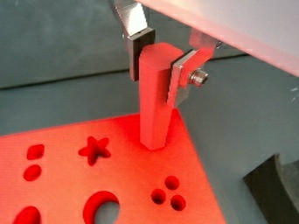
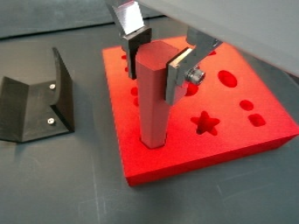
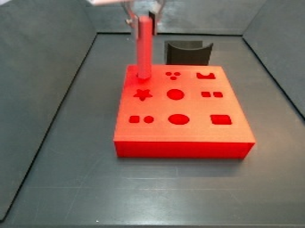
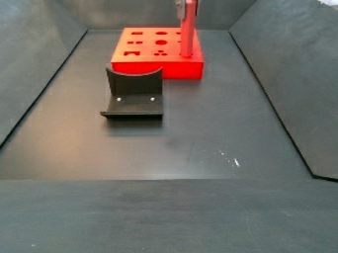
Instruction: Insert the hexagon object.
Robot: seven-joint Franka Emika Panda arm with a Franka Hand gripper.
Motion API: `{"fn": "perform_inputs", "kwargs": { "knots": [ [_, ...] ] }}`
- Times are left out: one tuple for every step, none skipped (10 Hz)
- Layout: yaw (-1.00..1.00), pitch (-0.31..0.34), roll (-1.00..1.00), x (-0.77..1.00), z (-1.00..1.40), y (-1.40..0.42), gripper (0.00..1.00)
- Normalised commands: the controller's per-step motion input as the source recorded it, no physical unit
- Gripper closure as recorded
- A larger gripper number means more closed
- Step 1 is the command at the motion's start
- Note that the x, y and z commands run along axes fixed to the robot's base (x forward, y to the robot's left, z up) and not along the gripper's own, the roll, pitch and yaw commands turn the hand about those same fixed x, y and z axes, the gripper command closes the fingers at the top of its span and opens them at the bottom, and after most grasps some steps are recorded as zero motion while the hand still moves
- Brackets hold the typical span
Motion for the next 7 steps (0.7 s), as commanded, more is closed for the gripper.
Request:
{"fn": "perform_inputs", "kwargs": {
  "knots": [
    [0.01,0.000,0.19,0.31,-0.44,-0.02,1.00],
    [0.00,0.000,0.17,0.17,-0.45,0.00,1.00],
    [0.00,0.034,0.19,0.10,-0.41,0.00,1.00],
    [-0.03,0.036,0.18,0.02,-0.37,0.00,1.00],
    [-0.09,0.017,0.14,0.00,-0.34,0.00,1.00],
    [-0.12,0.026,0.12,-0.03,-0.20,0.00,1.00],
    [0.00,0.000,0.00,0.00,0.00,0.00,1.00]
  ]
}}
